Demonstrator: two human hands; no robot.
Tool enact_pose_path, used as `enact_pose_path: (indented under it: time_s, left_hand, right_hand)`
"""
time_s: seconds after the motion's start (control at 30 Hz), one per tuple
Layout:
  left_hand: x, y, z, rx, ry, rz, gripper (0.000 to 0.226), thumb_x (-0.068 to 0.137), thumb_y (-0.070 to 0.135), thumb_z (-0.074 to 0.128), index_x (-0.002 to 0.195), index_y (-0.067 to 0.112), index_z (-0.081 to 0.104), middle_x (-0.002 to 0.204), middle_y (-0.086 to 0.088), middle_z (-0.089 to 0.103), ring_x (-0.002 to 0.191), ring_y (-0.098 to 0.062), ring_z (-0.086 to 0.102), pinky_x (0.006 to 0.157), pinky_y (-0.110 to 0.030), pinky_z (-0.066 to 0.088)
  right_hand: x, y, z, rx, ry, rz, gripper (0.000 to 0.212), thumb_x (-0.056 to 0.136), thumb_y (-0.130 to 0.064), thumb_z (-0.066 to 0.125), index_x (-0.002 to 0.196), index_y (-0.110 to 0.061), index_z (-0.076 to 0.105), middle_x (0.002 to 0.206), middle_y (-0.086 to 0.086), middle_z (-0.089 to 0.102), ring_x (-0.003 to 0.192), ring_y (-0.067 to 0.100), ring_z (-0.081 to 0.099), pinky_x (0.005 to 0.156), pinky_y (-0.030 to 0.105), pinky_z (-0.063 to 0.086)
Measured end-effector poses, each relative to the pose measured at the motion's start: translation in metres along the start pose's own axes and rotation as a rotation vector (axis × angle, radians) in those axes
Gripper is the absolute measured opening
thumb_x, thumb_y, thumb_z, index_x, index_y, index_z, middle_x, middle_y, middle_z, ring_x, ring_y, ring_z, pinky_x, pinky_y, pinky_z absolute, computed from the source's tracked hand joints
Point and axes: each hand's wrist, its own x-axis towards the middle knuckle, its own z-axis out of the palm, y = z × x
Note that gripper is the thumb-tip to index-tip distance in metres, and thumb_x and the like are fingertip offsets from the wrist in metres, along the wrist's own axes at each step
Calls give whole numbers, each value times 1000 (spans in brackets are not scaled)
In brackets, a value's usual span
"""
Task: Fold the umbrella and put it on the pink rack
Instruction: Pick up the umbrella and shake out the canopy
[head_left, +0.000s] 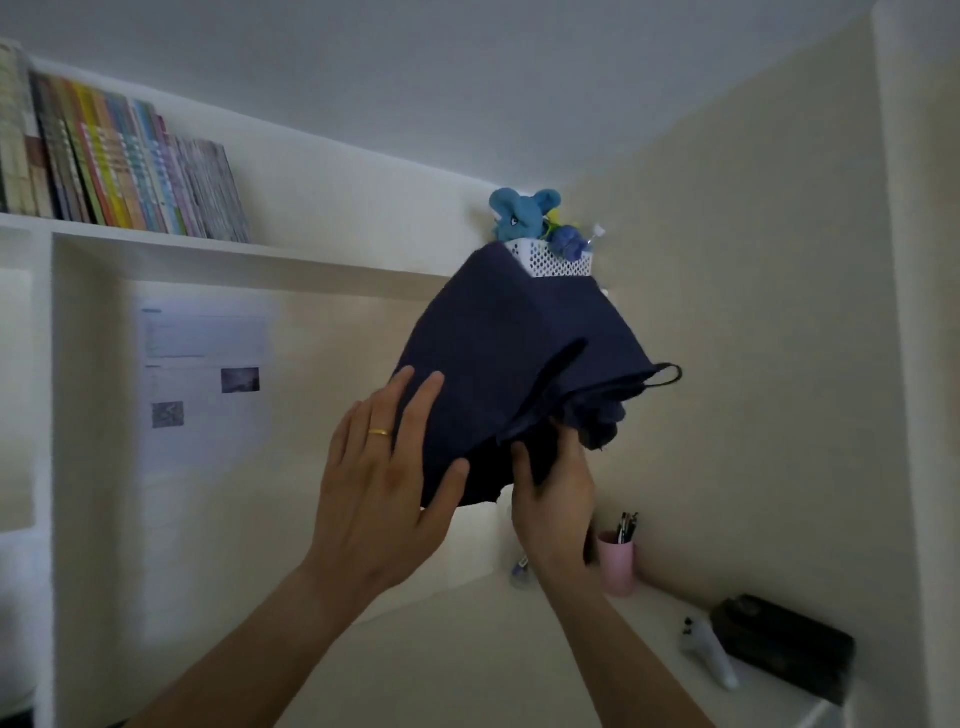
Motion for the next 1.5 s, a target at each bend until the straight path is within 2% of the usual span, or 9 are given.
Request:
enact_pose_path:
  time_s: [0.17,0.5,0.73,0.9,1.1,1.2,1.33,1.43,1.5]
  left_hand:
    - [17,12,-5,-95,88,-36,78,94,52,53,158,14,28,161,-10,35,145,-26,39,115,-49,37]
    - [25,25,-15,-252,256,-65,36,101,37,53,134,25,59,124,3,56,111,-17,55,91,-42,51]
    - [40,46,-41,-816,9,-667,54,71,76,70,103,33,62,78,7,74,69,-8,72,73,-28,57]
    - [28,37,-36,-827,-154,-778,51,73,28,90,107,25,54,73,9,77,66,-12,75,76,-42,63]
    - [9,25,-53,-959,-73,-706,40,98,2,61,123,24,40,88,-8,78,68,-24,76,61,-31,62]
    - [4,-4,-53,-575,22,-589,43,98,0,54,121,30,35,87,-13,72,66,-27,72,64,-43,61]
    - [1,-26,-35,133,-47,-596,32,93,24,60,125,21,56,118,-12,44,111,-36,48,85,-45,43]
    - [-2,-15,-26,-409,-325,-951,73,85,78,50,138,27,50,126,0,42,120,-28,51,103,-46,44]
    - [-2,-2,-23,-886,-465,-1142,94,68,89,60,141,33,42,132,4,54,112,-23,61,94,-40,52]
  right_hand:
    - [-1,8,6,-250,-39,-143,30,97,-22,60,122,-15,45,107,7,59,72,23,62,49,30,48]
    - [2,15,-10,-479,-165,-306,68,84,-8,69,144,-21,40,120,10,58,87,25,61,54,36,55]
    - [-1,19,-21,-603,-101,-520,73,70,1,73,135,-17,46,114,17,61,84,29,58,56,34,49]
    - [-1,16,-24,-635,-123,-584,77,59,0,82,129,-16,52,107,16,60,79,29,56,56,36,51]
    - [-6,26,-28,-605,-111,-476,59,74,1,72,126,-18,51,110,14,59,82,29,56,47,33,47]
    - [-12,34,-28,-540,-128,-364,48,88,-12,69,134,-18,55,113,11,58,89,29,59,49,37,50]
    - [-24,26,-24,-361,-134,-209,42,93,-16,64,134,-18,55,116,9,58,91,30,61,57,42,53]
    - [-38,30,-16,-279,-134,-151,45,89,-16,68,130,-25,53,118,12,60,90,34,64,60,41,53]
    - [-49,32,-10,-120,-181,-94,46,91,-27,64,134,-38,51,133,11,58,113,24,63,87,32,55]
